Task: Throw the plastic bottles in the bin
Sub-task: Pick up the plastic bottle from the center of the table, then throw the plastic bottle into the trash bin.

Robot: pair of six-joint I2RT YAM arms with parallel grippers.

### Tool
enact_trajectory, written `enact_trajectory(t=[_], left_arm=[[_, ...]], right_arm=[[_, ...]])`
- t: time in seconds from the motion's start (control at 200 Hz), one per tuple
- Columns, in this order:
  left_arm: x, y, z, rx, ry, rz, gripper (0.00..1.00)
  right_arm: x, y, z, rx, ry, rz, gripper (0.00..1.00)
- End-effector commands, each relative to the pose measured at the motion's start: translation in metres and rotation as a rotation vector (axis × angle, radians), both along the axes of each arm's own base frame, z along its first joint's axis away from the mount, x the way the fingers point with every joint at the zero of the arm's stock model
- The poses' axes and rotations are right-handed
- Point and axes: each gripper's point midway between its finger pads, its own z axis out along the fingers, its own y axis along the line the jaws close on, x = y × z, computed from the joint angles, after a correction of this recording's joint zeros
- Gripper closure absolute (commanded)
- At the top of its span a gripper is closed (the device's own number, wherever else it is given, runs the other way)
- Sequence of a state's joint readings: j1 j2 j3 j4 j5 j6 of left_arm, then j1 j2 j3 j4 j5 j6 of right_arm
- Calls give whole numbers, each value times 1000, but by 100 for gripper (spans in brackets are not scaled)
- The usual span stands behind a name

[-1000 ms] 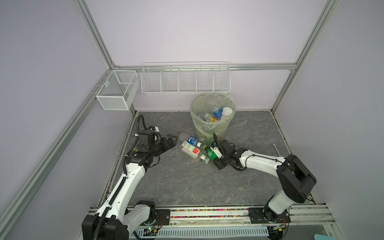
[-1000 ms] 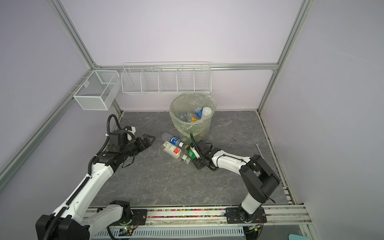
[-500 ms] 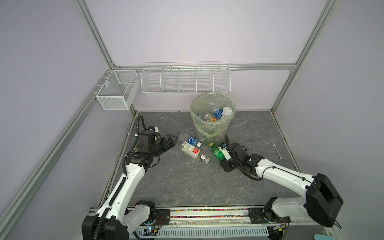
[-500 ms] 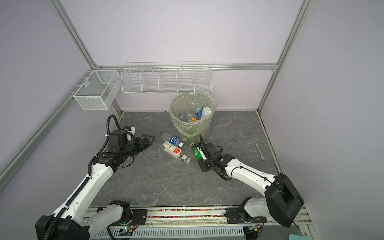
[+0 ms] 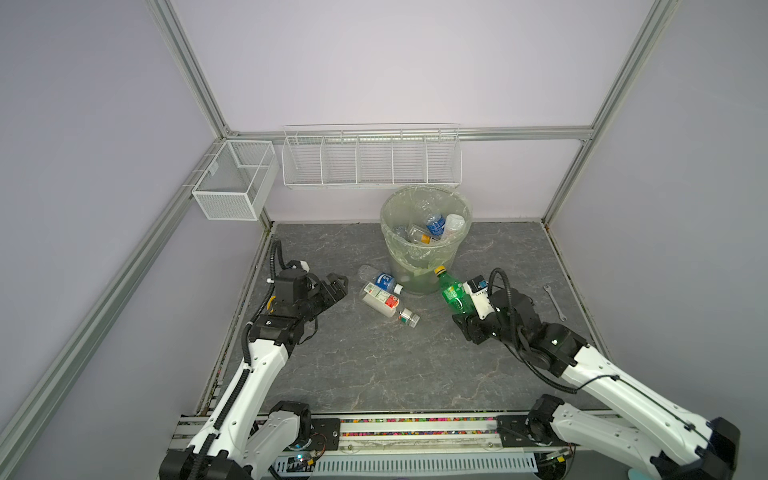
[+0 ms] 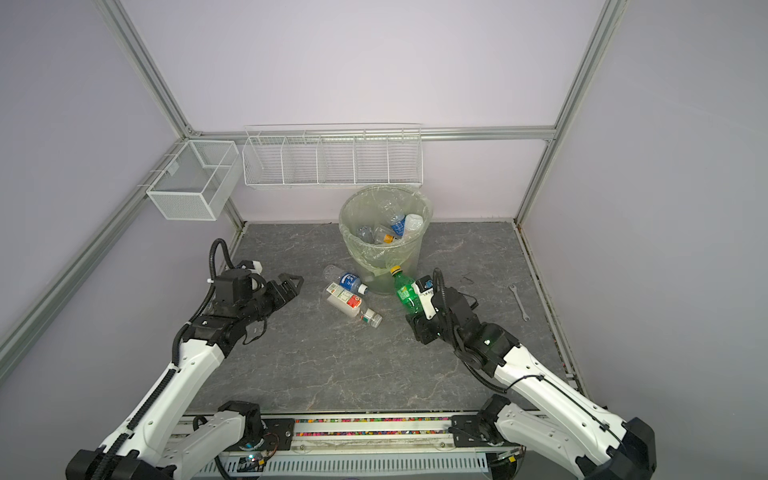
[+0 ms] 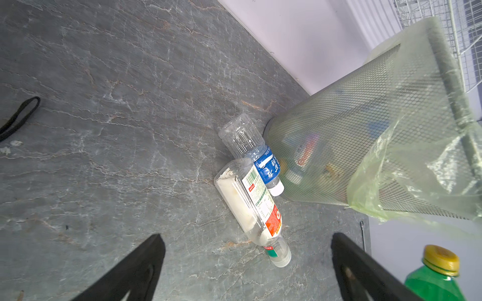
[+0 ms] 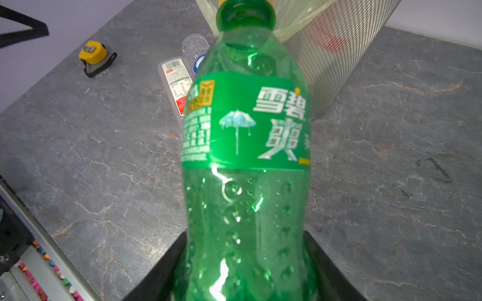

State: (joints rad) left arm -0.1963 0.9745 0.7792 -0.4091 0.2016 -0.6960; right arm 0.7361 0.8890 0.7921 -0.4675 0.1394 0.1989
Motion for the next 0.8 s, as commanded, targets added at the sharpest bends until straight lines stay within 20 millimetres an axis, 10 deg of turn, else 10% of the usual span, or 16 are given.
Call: enact_trajectory(t=[0.0,0.575,0.795], left_arm=[[4,1,2,33,-3,-21,1],[2,9,-15,46,88,39,1],[2,5,-16,32,87,21,1]], right_arm=[[-5,-5,20,33,-21,-21,45],[23,0,110,57,-168,-68,46],[33,23,114,90,-142,-22,46]])
